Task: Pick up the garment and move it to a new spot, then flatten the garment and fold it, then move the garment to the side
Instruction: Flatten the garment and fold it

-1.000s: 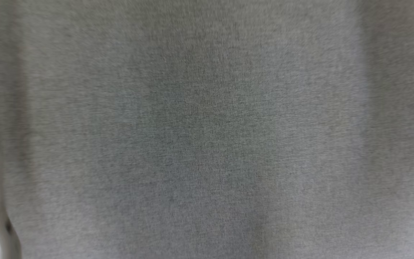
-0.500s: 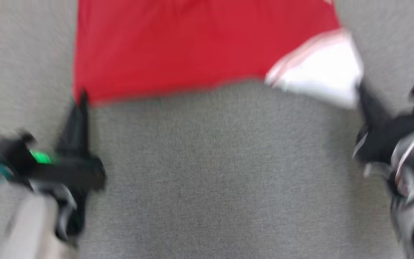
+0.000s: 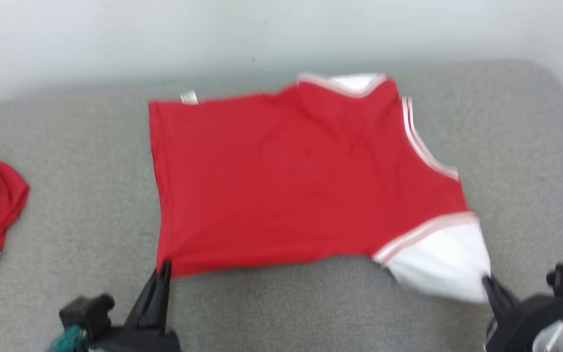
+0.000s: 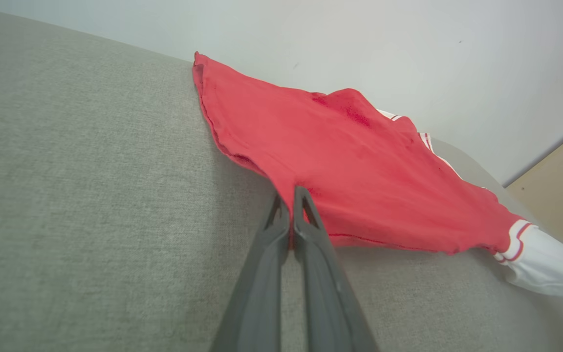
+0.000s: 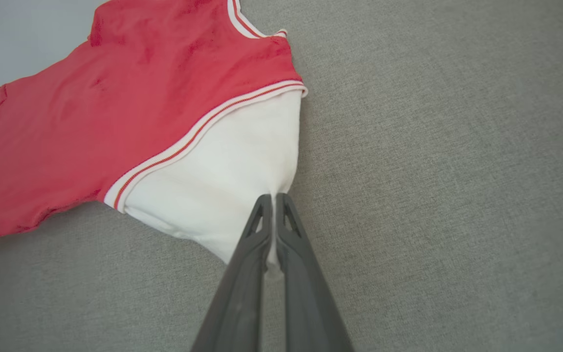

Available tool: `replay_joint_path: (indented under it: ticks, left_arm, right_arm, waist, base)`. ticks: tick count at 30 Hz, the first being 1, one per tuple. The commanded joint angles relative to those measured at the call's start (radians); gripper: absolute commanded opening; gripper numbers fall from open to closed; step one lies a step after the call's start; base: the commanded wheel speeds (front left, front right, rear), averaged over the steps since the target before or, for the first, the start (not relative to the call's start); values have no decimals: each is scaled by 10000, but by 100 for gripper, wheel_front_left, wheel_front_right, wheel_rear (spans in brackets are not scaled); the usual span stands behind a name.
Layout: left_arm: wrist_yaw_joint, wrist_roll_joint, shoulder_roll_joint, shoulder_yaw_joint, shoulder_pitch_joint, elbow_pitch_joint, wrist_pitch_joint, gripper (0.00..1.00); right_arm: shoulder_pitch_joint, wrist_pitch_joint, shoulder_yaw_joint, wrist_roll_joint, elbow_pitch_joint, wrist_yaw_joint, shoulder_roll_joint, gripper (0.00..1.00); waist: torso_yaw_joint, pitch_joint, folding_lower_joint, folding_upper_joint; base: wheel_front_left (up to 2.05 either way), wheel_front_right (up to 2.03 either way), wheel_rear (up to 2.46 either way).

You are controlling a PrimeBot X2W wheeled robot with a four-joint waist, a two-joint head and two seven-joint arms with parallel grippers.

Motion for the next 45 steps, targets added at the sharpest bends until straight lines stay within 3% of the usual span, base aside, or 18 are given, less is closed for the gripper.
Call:
replay_joint_path:
  ticks: [1,10,30,45]
  left_arm:
    - [99,8,60,58,290,26,44,0]
    - [663,-144,236,73,1653,-217,500,0]
    - [1494,188,660,-264,2545,-1119,1506,0]
    - [1858,201,909,-255,2568,-1217,1873,0]
  right_arm:
    - [309,154,-92,-60,-48,1,27,0]
    - [1428,548,-169,534,105,1,37,0]
    - [1480,767,126,1076,209,1,37,0]
    - [2516,2850,61,744,-478,1,39,0]
  waist:
    - [10,-830,4,3]
    - [-123,-1320,4,3]
    - [105,-1495,4,3]
    - [222,-1312,4,3]
  base:
    - [0,0,0]
    - [0,0,0]
    - [0,0,0]
    - [0,0,0]
